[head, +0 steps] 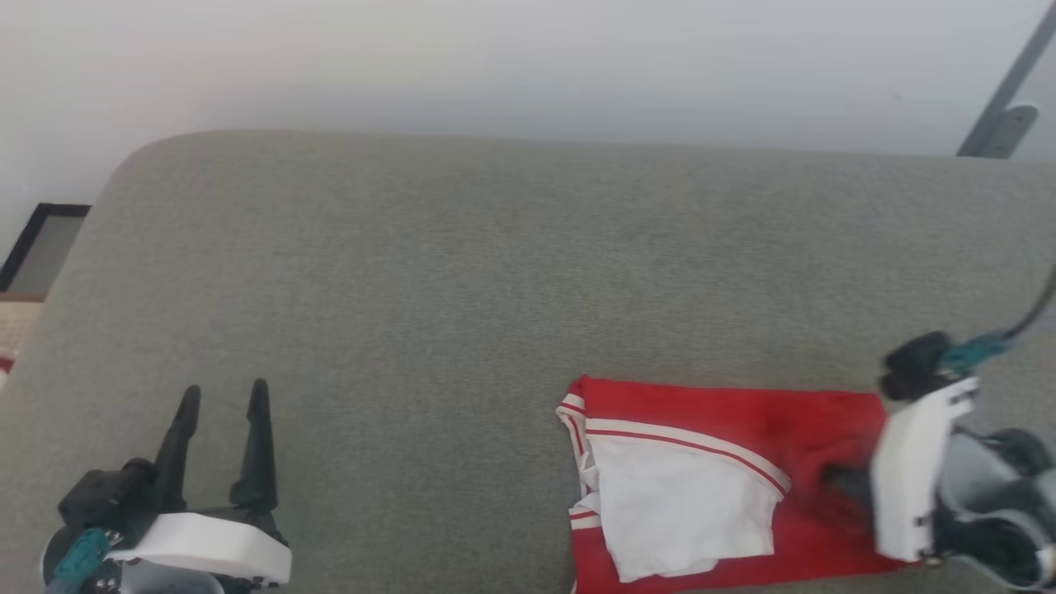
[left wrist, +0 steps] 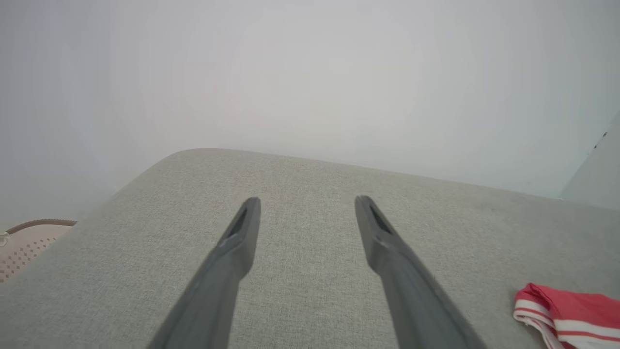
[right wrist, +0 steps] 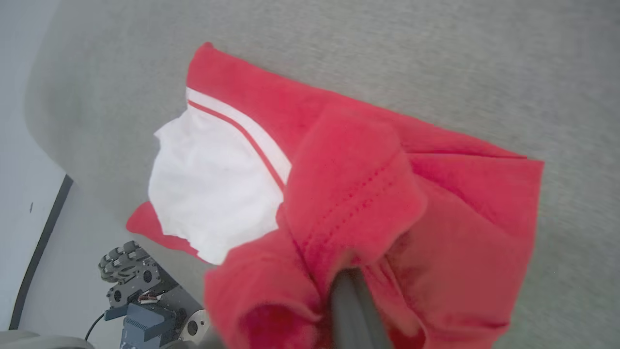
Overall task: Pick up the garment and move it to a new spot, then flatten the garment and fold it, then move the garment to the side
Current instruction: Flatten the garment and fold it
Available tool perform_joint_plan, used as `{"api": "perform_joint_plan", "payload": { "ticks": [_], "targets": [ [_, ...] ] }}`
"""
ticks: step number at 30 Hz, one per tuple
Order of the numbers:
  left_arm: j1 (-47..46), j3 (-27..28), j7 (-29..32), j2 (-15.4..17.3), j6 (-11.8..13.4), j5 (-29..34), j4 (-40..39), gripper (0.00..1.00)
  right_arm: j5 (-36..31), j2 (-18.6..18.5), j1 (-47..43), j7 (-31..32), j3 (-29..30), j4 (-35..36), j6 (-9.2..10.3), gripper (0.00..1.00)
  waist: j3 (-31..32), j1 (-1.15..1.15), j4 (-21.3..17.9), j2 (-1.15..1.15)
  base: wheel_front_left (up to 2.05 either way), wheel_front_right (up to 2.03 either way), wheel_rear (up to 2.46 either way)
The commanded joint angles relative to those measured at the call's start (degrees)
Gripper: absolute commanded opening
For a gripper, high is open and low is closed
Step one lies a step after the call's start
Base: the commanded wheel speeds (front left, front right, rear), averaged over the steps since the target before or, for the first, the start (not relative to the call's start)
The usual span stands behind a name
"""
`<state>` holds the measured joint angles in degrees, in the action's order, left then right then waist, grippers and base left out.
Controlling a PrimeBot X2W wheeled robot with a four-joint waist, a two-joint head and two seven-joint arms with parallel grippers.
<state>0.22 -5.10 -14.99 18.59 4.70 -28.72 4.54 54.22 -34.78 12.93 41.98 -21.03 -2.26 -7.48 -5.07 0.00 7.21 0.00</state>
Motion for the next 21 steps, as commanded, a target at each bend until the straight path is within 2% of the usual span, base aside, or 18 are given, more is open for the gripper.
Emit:
{"api": "perform_joint_plan", "payload": {
  "ticks": [1, 8, 17, 18, 19, 20, 21],
  "targets": [
    [-0.6, -0.4, -0.1, -0.4, -0.2, 0.2, 0.3, 1.00, -1.0, 1.3, 0.9, -0.1, -1.2, 0.5, -0.02, 0.00, 0.1, 0.00, 1.1, 0.00, 0.00, 0.00, 0.00],
    [-1.7, -1.8, 0.1, -1.2, -0.4, 0.5, 1.2, 1.00, -3.5, 5.8, 3.2, -1.2, -5.8, -1.2, -0.02, 0.00, 0.1, 0.00, 3.9, 0.00, 0.00, 0.00, 0.00],
    [-2.1, -2.8, 0.2, -1.8, -0.7, 0.1, 2.1, 1.00, -6.3, 11.1, 6.4, -4.2, -9.4, -6.8, -0.02, 0.00, 0.4, 0.00, 6.3, 0.00, 0.00, 0.00, 0.00],
    [-2.1, -2.8, 0.1, -1.7, -0.8, 0.1, 2.2, 1.00, -6.5, 11.4, 6.6, -4.6, -9.7, -7.1, -0.02, 0.09, 0.5, 0.00, 6.3, 0.00, 0.00, 0.00, 0.00],
    [-2.1, -2.8, 0.1, -1.7, -0.9, 0.1, 2.3, 1.00, -6.9, 11.5, 6.9, -5.3, -10.2, -7.2, -0.02, 0.35, 0.6, 0.00, 6.4, 0.00, 0.00, 0.00, 0.00],
    [-2.0, -2.8, 0.1, -1.6, -0.9, 0.0, 2.3, 1.00, -7.1, 11.6, 7.1, -6.1, -10.5, -7.5, -0.02, 0.52, 0.8, 0.00, 6.3, 0.00, 0.00, 0.00, 0.00],
    [-1.9, -2.7, 0.0, -1.5, -1.1, 0.0, 2.4, 1.00, -7.1, 11.7, 7.2, -6.7, -10.6, -7.8, -0.02, 1.00, 1.0, 0.00, 6.2, 0.00, 0.00, 0.00, 0.00]
  ]
}}
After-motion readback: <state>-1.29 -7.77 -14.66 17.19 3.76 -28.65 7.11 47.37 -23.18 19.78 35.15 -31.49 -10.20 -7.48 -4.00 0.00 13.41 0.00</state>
